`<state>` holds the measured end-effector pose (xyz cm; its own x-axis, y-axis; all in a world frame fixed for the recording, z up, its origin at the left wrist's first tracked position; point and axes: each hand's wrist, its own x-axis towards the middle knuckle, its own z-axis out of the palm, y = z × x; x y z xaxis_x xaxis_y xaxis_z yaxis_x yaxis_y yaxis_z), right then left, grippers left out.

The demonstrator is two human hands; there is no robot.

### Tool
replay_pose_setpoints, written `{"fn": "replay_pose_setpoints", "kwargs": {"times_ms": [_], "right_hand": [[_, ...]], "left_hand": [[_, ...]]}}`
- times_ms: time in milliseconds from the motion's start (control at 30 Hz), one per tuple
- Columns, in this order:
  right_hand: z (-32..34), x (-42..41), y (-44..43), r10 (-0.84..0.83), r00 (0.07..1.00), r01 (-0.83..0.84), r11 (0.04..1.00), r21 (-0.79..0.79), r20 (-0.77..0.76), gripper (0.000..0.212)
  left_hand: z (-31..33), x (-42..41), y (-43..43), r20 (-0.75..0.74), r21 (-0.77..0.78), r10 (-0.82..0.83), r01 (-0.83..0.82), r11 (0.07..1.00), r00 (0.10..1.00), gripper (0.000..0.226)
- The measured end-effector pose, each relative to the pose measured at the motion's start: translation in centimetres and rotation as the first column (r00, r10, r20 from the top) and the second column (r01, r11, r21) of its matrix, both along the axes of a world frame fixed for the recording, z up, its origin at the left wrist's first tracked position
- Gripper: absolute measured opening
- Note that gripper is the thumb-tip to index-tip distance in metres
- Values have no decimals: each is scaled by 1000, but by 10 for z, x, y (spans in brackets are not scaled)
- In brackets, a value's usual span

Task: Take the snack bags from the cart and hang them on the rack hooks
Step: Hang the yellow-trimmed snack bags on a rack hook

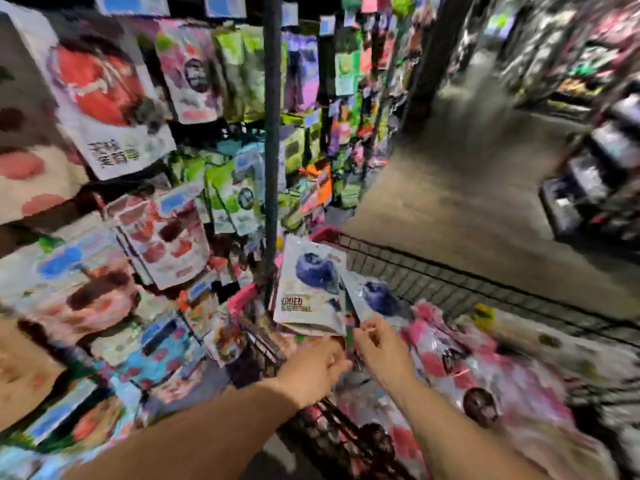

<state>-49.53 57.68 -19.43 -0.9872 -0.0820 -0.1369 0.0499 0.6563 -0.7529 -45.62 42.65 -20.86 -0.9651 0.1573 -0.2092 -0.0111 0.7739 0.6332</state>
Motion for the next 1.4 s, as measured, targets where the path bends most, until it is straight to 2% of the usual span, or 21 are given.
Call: {"fn": "replay_pose_setpoints", "kwargs": {"times_ms": [67,133,200,267,367,567,733,833,867,933,967,1033,1167,1267,1400], "right_hand": [[-10,0,42,-80,996,79,997,10,46,12],[-17,7,76,-137,987,132,989,64,81,11],[-28,14,105,-197,972,185,977,107,124,9],[-37,21,127,-247,955,221,962,162,164,13],[-47,30,150,-343,915,305,932,194,212,21],[-48,44,181,-484,841,417,865,280,241,34],[-42,54,204,-570,799,484,799,357,193,33],[-30,70,219,-654,743,525,700,484,140,31],[-24,76,224,-688,718,525,638,563,109,34],[-15,87,236,-800,599,592,482,646,48,48],[-15,94,242,-845,532,621,432,654,52,55],[-15,106,252,-891,446,669,395,630,86,61],[-20,120,262,-925,358,798,375,472,129,67],[-22,120,261,-925,335,853,379,359,180,68],[-18,106,259,-919,388,795,368,482,62,55]], "left_hand": [[-9,-6,28,69,-90,-180,186,979,981,31],[-11,-8,45,122,-278,-346,367,888,930,48],[-12,-10,52,194,-380,-414,457,804,889,63],[-15,-14,54,218,-382,-396,451,806,892,57],[-14,-13,55,146,-384,-380,406,829,913,44],[-19,-19,58,245,-368,-403,469,803,882,43],[-25,-16,55,285,-307,-426,503,808,859,47],[-26,-15,53,252,-304,-404,468,829,879,51],[-26,-15,53,248,-301,-396,459,836,884,52],[-25,-15,53,240,-295,-392,451,842,888,54],[-25,-15,53,235,-294,-394,452,842,888,54],[-25,-15,52,224,-294,-406,459,838,886,54],[-30,-18,49,205,-275,-451,493,825,869,54],[-32,-20,48,186,-252,-461,495,831,868,54],[-31,-20,49,196,-237,-438,475,847,878,52]]}}
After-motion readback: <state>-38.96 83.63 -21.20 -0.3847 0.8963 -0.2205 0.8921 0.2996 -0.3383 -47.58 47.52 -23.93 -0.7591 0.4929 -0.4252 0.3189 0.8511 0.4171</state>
